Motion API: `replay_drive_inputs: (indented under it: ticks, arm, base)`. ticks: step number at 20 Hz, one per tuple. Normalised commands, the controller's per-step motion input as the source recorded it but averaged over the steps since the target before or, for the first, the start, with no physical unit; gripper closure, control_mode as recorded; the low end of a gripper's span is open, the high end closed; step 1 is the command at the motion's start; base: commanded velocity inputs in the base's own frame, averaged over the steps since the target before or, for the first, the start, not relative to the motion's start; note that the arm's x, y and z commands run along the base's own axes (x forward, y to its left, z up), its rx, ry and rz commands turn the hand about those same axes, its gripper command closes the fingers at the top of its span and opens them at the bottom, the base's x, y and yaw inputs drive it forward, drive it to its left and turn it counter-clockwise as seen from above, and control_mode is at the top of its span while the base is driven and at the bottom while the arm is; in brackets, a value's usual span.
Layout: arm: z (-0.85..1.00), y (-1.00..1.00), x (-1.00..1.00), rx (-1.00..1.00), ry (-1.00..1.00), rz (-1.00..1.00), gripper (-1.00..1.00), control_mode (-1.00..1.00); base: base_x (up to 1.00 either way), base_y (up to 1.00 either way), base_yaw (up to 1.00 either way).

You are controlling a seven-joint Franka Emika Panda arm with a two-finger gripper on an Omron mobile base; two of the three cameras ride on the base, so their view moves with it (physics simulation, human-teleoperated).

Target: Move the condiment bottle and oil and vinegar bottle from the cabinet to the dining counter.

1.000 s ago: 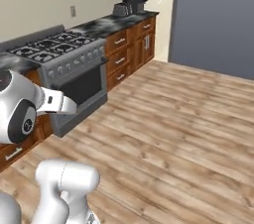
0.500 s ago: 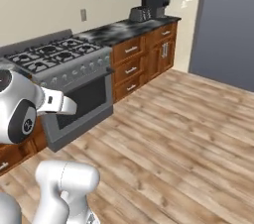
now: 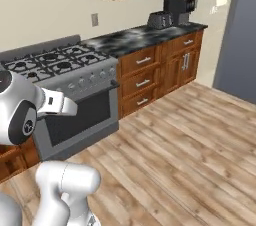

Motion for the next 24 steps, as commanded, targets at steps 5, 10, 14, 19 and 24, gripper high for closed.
replay_drive_inputs:
  ticks: [5,10,14,19,24]
  arm:
    - [0.00,0.00,0.00,0.00,0.00,0.00,-1.00,1.00]
    - [0.00,0.00,0.00,0.00,0.00,0.00,-1.00,1.00]
    - [0.00,0.00,0.00,0.00,0.00,0.00,-1.00,1.00]
    - [0.00,0.00,0.00,0.00,0.00,0.00,-1.00,1.00]
    - [0.00,0.00,0.00,0.00,0.00,0.00,-1.00,1.00]
  base:
    - [1.00,-0.21,0.30]
    - [1.00,-0.28,0.28]
    - [1.00,-0.33,0.29]
    - [1.00,-0.35,0.29]
    - [1.00,-0.39,0.28]
